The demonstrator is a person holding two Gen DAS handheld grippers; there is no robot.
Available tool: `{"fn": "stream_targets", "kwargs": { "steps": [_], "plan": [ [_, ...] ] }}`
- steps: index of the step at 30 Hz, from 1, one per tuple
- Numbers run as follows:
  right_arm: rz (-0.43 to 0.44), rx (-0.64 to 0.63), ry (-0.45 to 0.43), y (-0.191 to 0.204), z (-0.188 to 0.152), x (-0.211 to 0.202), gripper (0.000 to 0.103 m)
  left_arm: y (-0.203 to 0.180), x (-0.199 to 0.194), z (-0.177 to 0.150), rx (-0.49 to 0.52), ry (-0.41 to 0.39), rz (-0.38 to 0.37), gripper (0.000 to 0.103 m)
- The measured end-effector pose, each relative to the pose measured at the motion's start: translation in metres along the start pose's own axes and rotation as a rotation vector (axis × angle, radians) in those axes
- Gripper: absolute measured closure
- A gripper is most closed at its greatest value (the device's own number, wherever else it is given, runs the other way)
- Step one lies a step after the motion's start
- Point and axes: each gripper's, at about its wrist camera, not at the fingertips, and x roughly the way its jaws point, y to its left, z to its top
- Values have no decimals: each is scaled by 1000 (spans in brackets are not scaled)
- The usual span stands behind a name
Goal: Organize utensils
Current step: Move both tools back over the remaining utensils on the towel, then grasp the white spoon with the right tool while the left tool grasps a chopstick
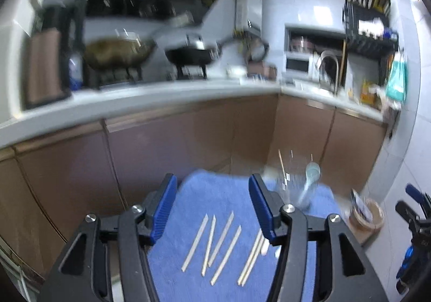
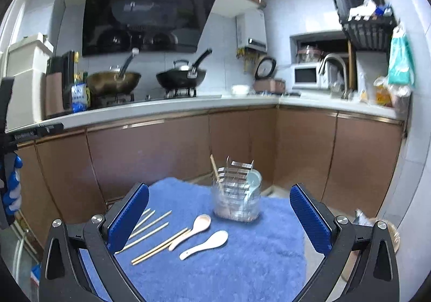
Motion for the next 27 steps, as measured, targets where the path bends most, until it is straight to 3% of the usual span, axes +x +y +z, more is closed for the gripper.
{"fn": "stream_targets", "kwargs": {
  "steps": [5,7,12,16,21,27],
  "plan": [
    [43,64,135,-19,-24,45,10,-17,66,-30,46,187,-70,50],
    [58,90,190,-27,-36,64,23,-23,92,-46,68,257,-98,50],
    [99,153,346,-45,-73,122,39,-49,171,-82,115,468,-217,50],
    [151,212,444,-56,-94,162,48,-62,223,-99,122,590,-277,51],
    [209,273,537,-69,-117,204,52,-71,277,-107,113,708,-325,56],
    [241,323,601,-81,-133,240,55,-85,307,-113,156,788,-337,67]
  ]
}}
